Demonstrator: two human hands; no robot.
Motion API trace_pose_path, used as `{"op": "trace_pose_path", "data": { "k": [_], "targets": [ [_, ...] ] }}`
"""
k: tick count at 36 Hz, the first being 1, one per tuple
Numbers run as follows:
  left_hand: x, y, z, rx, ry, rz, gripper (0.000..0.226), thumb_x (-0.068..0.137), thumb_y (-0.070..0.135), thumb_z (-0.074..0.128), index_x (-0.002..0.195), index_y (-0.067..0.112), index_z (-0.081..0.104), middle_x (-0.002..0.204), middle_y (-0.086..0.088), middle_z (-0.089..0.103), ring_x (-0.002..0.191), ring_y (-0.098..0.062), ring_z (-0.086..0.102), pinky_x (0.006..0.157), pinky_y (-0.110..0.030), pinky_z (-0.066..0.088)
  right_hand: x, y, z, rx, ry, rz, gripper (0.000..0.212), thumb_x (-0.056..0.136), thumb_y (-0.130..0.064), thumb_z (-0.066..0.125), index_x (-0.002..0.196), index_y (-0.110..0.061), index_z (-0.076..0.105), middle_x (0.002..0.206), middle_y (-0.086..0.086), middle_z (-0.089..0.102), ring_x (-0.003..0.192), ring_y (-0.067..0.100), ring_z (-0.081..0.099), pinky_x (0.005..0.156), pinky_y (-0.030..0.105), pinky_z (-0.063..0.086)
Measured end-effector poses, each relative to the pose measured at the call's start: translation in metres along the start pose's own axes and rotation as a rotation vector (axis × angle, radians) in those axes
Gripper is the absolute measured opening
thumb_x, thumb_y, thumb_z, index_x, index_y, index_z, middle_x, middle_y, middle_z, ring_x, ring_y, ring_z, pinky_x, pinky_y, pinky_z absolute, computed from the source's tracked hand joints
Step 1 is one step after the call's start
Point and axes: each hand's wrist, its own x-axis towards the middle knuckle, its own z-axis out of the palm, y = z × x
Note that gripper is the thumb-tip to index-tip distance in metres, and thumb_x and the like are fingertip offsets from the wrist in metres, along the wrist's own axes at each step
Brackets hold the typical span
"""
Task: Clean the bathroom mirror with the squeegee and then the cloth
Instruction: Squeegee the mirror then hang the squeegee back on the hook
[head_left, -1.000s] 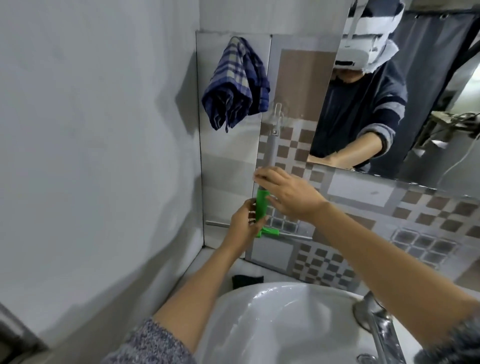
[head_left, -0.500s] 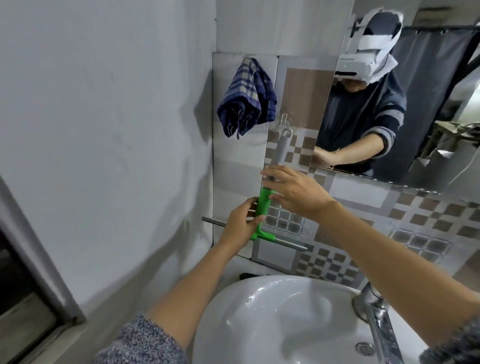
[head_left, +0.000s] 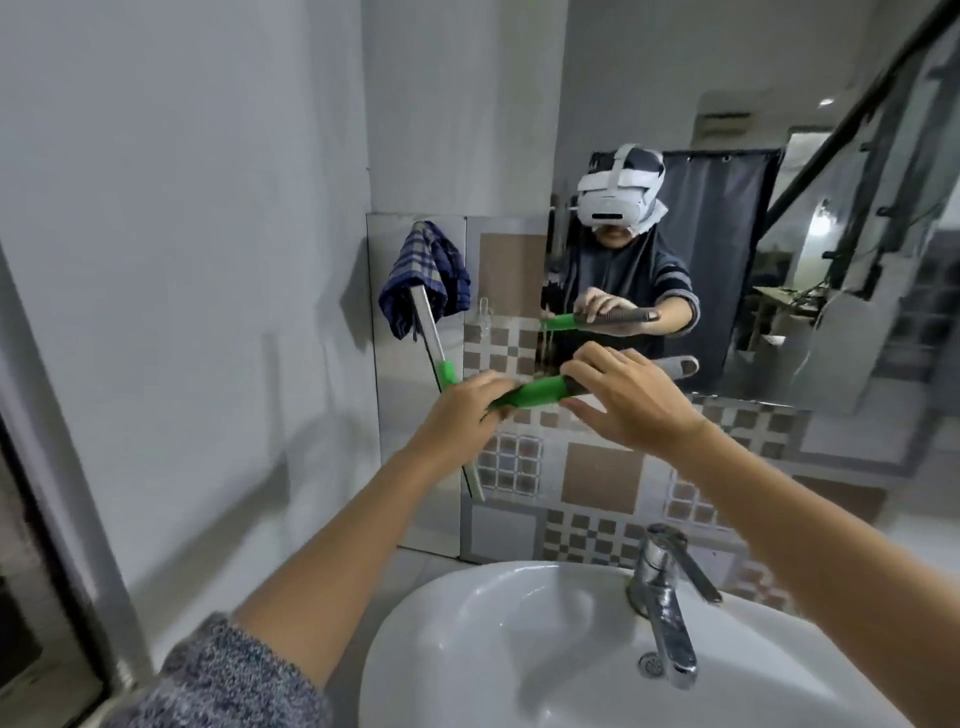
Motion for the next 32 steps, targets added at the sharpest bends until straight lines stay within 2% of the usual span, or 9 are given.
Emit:
{"op": "trace_pose_path", "data": {
  "k": [5, 10, 15, 17, 21, 23, 25, 27, 32],
  "targets": [
    [0.042, 0.033, -0.014, 0.147, 0.007, 0.224, 0.043, 0.085, -0.003, 0.056, 0.127, 0.008, 0.053, 0.12, -0.008, 0.061, 0.11, -0.019, 0.056, 0.099, -0.032, 0.043, -0.018, 0.017, -0.025, -0.013, 0.036, 0.159, 0.036, 0.087, -0.034, 0.054, 0.119, -0.017, 0.053, 0.108, 0.002, 0.06, 0.093, 0.024, 0.059, 0.072, 0.038, 0.047],
    [0.082, 0.06, -0.022, 0.198, 0.02, 0.377, 0.04, 0.084, -0.001, 0.059, 0.123, 0.007, 0.057, 0.117, -0.008, 0.064, 0.107, -0.022, 0.059, 0.098, -0.035, 0.044, -0.024, 0.032, -0.046, -0.058, 0.092, 0.278, 0.047, 0.088, -0.046, 0.036, 0.123, -0.018, 0.053, 0.099, 0.001, 0.065, 0.091, 0.025, 0.061, 0.068, 0.035, 0.045],
    [0.12, 0.079, -0.023, 0.22, 0.062, 0.475, 0.039, 0.084, 0.002, 0.06, 0.122, 0.007, 0.057, 0.115, -0.008, 0.065, 0.106, -0.023, 0.06, 0.093, -0.037, 0.048, -0.019, 0.058, -0.067, -0.134, 0.171, 0.318, 0.04, 0.089, -0.037, 0.045, 0.122, -0.016, 0.055, 0.091, 0.002, 0.064, 0.076, 0.024, 0.063, 0.064, 0.03, 0.043],
    [0.137, 0.082, -0.023, 0.216, 0.089, 0.484, 0.039, 0.085, 0.003, 0.06, 0.123, 0.01, 0.057, 0.117, -0.005, 0.065, 0.108, -0.02, 0.059, 0.094, -0.035, 0.048, -0.014, 0.073, -0.073, -0.162, 0.205, 0.323, 0.039, 0.087, -0.032, 0.051, 0.122, -0.016, 0.056, 0.09, 0.003, 0.065, 0.071, 0.026, 0.064, 0.059, 0.032, 0.046],
    [0.176, 0.09, -0.03, 0.221, 0.166, 0.471, 0.04, 0.086, 0.01, 0.061, 0.125, 0.013, 0.056, 0.119, -0.005, 0.063, 0.111, -0.018, 0.057, 0.097, -0.033, 0.046, 0.004, 0.103, -0.092, -0.229, 0.26, 0.315, 0.04, 0.087, -0.035, 0.04, 0.117, -0.015, 0.058, 0.09, 0.005, 0.065, 0.069, 0.026, 0.066, 0.053, 0.031, 0.048],
    [0.198, 0.095, -0.036, 0.232, 0.241, 0.456, 0.04, 0.086, 0.018, 0.062, 0.126, 0.012, 0.055, 0.122, -0.005, 0.062, 0.114, -0.019, 0.055, 0.098, -0.035, 0.045, 0.018, 0.118, -0.103, -0.251, 0.28, 0.32, 0.036, 0.088, -0.031, 0.046, 0.117, -0.014, 0.058, 0.09, 0.005, 0.064, 0.072, 0.026, 0.065, 0.053, 0.032, 0.047],
    [0.22, 0.1, -0.042, 0.26, 0.314, 0.447, 0.042, 0.089, 0.024, 0.059, 0.129, 0.013, 0.052, 0.13, -0.005, 0.056, 0.124, -0.021, 0.048, 0.101, -0.04, 0.043, 0.035, 0.134, -0.113, -0.261, 0.292, 0.341, 0.032, 0.089, -0.025, 0.057, 0.119, -0.014, 0.056, 0.091, 0.005, 0.063, 0.075, 0.026, 0.065, 0.056, 0.033, 0.047],
    [0.242, 0.102, -0.049, 0.283, 0.391, 0.399, 0.045, 0.093, 0.028, 0.052, 0.135, 0.014, 0.045, 0.143, -0.004, 0.043, 0.134, -0.021, 0.035, 0.107, -0.041, 0.035, 0.055, 0.149, -0.123, -0.275, 0.3, 0.364, 0.034, 0.09, -0.024, 0.056, 0.122, -0.015, 0.052, 0.095, 0.004, 0.062, 0.081, 0.026, 0.063, 0.064, 0.035, 0.045],
    [0.264, 0.099, -0.059, 0.121, 0.625, 0.15, 0.059, 0.096, 0.044, 0.023, 0.144, 0.01, 0.024, 0.153, -0.005, 0.02, 0.142, -0.017, 0.014, 0.115, -0.027, 0.012, 0.103, 0.182, -0.151, -0.338, 0.34, 0.433, 0.035, 0.092, -0.026, 0.051, 0.126, -0.019, 0.048, 0.103, 0.008, 0.061, 0.092, 0.03, 0.057, 0.077, 0.04, 0.041]
  ]
}}
